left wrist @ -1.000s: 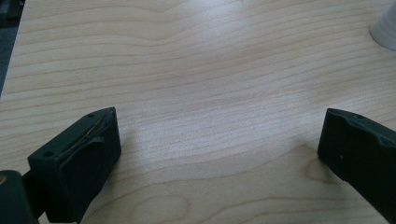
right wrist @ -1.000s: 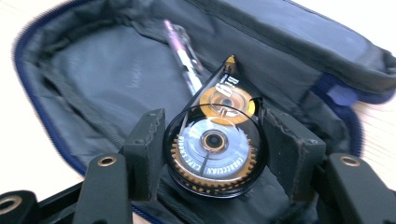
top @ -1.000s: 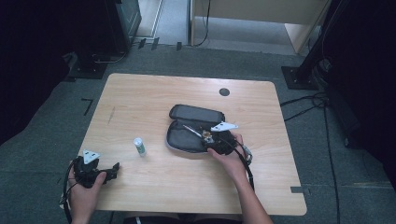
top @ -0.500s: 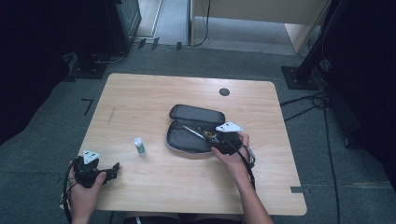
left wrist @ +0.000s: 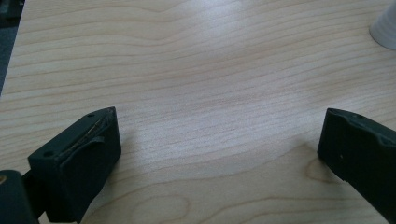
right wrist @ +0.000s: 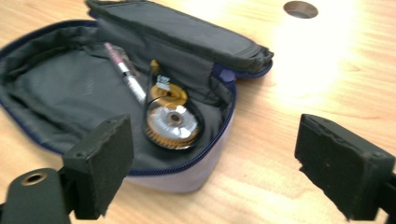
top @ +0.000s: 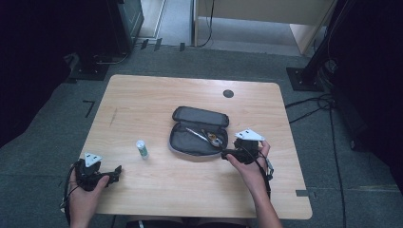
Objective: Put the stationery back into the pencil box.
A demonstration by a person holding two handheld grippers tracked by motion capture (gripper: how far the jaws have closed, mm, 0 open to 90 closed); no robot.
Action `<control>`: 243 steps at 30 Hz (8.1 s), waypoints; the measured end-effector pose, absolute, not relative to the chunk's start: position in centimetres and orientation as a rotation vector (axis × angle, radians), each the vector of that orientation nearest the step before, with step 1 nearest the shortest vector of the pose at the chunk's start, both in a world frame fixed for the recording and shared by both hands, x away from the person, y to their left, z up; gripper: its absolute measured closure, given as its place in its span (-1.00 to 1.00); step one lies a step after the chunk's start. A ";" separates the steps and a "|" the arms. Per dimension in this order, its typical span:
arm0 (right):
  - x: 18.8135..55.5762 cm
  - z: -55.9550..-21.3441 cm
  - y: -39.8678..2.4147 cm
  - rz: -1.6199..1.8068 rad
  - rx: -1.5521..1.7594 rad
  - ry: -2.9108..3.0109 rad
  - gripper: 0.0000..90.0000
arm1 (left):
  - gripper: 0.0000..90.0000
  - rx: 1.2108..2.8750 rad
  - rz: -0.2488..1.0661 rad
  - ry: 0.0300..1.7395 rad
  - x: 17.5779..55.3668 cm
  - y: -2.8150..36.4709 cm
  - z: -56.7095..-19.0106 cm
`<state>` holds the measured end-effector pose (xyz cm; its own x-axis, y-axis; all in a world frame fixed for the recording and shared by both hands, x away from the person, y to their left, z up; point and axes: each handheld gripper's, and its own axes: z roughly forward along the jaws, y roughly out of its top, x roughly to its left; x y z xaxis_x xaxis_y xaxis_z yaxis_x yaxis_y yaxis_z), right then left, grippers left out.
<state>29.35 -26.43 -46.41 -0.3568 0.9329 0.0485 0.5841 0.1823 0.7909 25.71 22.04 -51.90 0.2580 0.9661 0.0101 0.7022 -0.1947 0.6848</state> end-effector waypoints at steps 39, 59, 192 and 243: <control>25.5 -47.0 -29.1 1.115 1.389 2.084 -0.56 | 0.04 1.994 0.439 1.213 27.7 13.8 -51.7; 25.1 -47.6 -30.7 1.080 1.418 2.070 -0.57 | 0.25 1.904 0.510 1.239 28.4 13.0 -50.5; 19.1 -52.7 -42.1 0.850 1.605 1.960 -0.98 | 0.48 2.066 0.708 0.831 31.7 0.0 -46.8; 19.1 -52.7 -42.1 0.850 1.606 1.958 -0.97 | -0.63 2.016 0.430 0.939 32.6 -1.9 -47.1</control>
